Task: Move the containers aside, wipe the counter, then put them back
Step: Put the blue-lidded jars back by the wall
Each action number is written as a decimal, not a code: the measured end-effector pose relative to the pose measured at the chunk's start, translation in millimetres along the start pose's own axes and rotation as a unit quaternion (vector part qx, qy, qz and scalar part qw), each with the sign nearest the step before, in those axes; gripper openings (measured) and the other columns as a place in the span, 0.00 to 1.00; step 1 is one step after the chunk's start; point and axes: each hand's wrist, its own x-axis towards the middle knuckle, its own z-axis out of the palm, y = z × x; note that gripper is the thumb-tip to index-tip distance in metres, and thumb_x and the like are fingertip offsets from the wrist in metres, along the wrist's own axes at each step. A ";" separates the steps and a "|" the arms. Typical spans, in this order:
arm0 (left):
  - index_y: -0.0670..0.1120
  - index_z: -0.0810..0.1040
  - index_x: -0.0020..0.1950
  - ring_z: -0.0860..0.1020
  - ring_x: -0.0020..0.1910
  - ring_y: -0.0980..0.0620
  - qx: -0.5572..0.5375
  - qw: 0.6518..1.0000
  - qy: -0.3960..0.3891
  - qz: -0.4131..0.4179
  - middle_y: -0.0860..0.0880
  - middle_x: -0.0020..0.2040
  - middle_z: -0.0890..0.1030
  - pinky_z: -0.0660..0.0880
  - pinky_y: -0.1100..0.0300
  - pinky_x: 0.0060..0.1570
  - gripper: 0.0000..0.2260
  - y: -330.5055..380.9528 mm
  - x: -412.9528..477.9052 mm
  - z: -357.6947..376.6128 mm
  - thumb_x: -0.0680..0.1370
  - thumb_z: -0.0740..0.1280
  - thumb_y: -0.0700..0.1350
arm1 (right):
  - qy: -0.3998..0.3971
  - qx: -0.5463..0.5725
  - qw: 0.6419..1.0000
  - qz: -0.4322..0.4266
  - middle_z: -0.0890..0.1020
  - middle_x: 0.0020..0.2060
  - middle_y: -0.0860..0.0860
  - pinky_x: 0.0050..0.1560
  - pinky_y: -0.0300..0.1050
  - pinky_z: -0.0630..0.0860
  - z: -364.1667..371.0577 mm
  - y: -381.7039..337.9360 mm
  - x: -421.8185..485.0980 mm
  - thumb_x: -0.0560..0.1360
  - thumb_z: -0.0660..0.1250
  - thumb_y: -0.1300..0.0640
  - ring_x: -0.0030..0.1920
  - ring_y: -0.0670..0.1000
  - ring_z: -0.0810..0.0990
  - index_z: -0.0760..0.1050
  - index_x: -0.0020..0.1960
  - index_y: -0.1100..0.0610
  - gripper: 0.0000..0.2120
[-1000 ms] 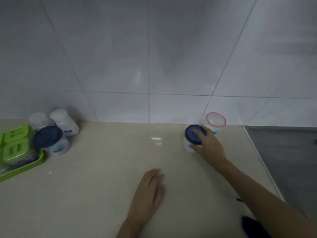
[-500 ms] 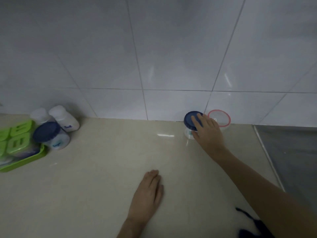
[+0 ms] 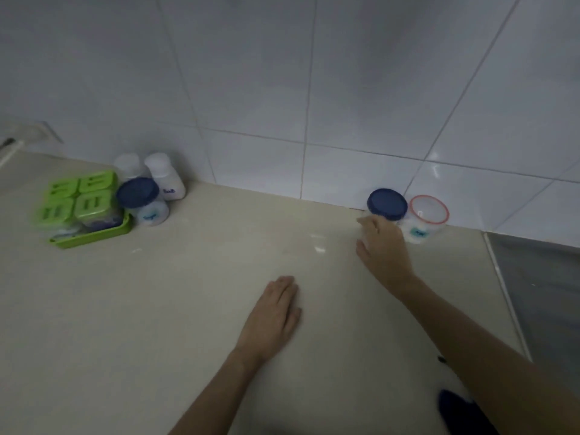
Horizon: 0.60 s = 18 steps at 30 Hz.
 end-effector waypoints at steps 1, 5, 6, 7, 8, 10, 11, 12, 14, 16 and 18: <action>0.40 0.73 0.67 0.70 0.69 0.46 0.000 1.000 0.001 -0.014 0.43 0.69 0.74 0.52 0.58 0.74 0.22 -8.7 -7.6 -6.7 0.79 0.58 0.52 | -0.014 0.006 1.000 -0.025 0.79 0.54 0.59 0.52 0.54 0.76 4.5 -15.3 -9.4 0.68 0.67 0.61 0.51 0.61 0.79 0.74 0.60 0.61 0.20; 0.41 0.72 0.68 0.69 0.70 0.47 0.004 0.997 0.021 -0.071 0.44 0.69 0.73 0.50 0.60 0.74 0.22 -52.6 -36.6 -37.0 0.80 0.56 0.53 | -0.062 0.026 0.993 -0.100 0.79 0.55 0.57 0.57 0.53 0.75 25.6 -73.4 -16.5 0.69 0.67 0.59 0.53 0.57 0.79 0.74 0.60 0.59 0.20; 0.41 0.72 0.68 0.69 0.70 0.46 0.009 0.996 0.029 -0.088 0.43 0.69 0.73 0.49 0.60 0.75 0.22 -66.4 -44.0 -45.9 0.80 0.56 0.53 | -0.071 0.033 0.991 -0.111 0.79 0.56 0.56 0.58 0.52 0.74 31.3 -90.8 -10.5 0.69 0.67 0.58 0.53 0.57 0.79 0.74 0.61 0.59 0.20; 0.40 0.72 0.67 0.69 0.70 0.46 0.015 0.994 0.035 -0.102 0.43 0.69 0.73 0.48 0.60 0.75 0.22 -78.5 -50.4 -54.2 0.80 0.56 0.52 | -0.080 0.039 0.989 -0.119 0.78 0.56 0.56 0.58 0.52 0.74 35.5 -107.8 -4.0 0.69 0.66 0.58 0.54 0.57 0.79 0.73 0.61 0.59 0.21; 0.40 0.72 0.67 0.70 0.70 0.45 0.021 0.993 0.040 -0.113 0.43 0.69 0.73 0.48 0.60 0.74 0.22 -90.0 -56.4 -61.5 0.79 0.56 0.52 | -0.090 0.049 0.987 -0.125 0.78 0.56 0.57 0.58 0.52 0.74 39.2 -125.3 3.0 0.69 0.66 0.57 0.54 0.58 0.78 0.73 0.61 0.59 0.21; 0.40 0.72 0.67 0.70 0.69 0.44 0.026 0.989 0.041 -0.138 0.42 0.68 0.73 0.48 0.60 0.74 0.22 -117.4 -68.9 -77.2 0.79 0.56 0.52 | -0.105 0.079 0.982 -0.132 0.77 0.57 0.57 0.57 0.52 0.74 47.0 -169.0 20.7 0.68 0.66 0.57 0.56 0.59 0.78 0.72 0.62 0.59 0.22; 0.40 0.72 0.67 0.70 0.69 0.44 0.028 0.988 0.041 -0.149 0.42 0.68 0.73 0.47 0.60 0.74 0.22 -129.2 -72.7 -84.6 0.79 0.56 0.52 | -0.109 0.099 0.980 -0.133 0.77 0.57 0.58 0.57 0.52 0.75 49.5 -191.3 29.0 0.69 0.65 0.57 0.56 0.60 0.77 0.72 0.62 0.60 0.22; 0.40 0.72 0.67 0.70 0.69 0.44 0.029 0.986 0.044 -0.158 0.42 0.68 0.73 0.47 0.60 0.74 0.22 -140.6 -75.2 -90.8 0.79 0.56 0.52 | -0.112 0.122 0.977 -0.136 0.77 0.57 0.58 0.57 0.53 0.75 51.3 -213.5 37.0 0.69 0.65 0.57 0.56 0.60 0.77 0.72 0.63 0.60 0.22; 0.40 0.71 0.68 0.70 0.69 0.44 0.031 0.983 0.052 -0.173 0.43 0.69 0.73 0.47 0.60 0.75 0.22 -167.1 -79.2 -102.8 0.79 0.56 0.52 | -0.107 0.156 0.969 -0.160 0.76 0.58 0.57 0.57 0.54 0.75 57.1 -262.8 55.5 0.70 0.64 0.56 0.57 0.59 0.77 0.71 0.63 0.60 0.22; 0.40 0.71 0.68 0.69 0.70 0.44 0.027 0.981 0.053 -0.183 0.43 0.69 0.72 0.47 0.59 0.75 0.22 -193.2 -81.3 -111.7 0.79 0.56 0.51 | -0.100 0.173 0.964 -0.176 0.75 0.58 0.58 0.57 0.55 0.76 64.1 -308.9 74.1 0.69 0.64 0.55 0.57 0.59 0.77 0.71 0.64 0.60 0.24; 0.40 0.70 0.69 0.69 0.70 0.44 0.029 0.980 0.056 -0.191 0.43 0.69 0.71 0.48 0.58 0.75 0.22 -211.1 -80.4 -117.6 0.79 0.56 0.51 | -0.097 0.171 0.965 -0.172 0.74 0.62 0.60 0.57 0.56 0.75 73.4 -343.2 90.9 0.68 0.65 0.55 0.59 0.61 0.75 0.69 0.65 0.61 0.27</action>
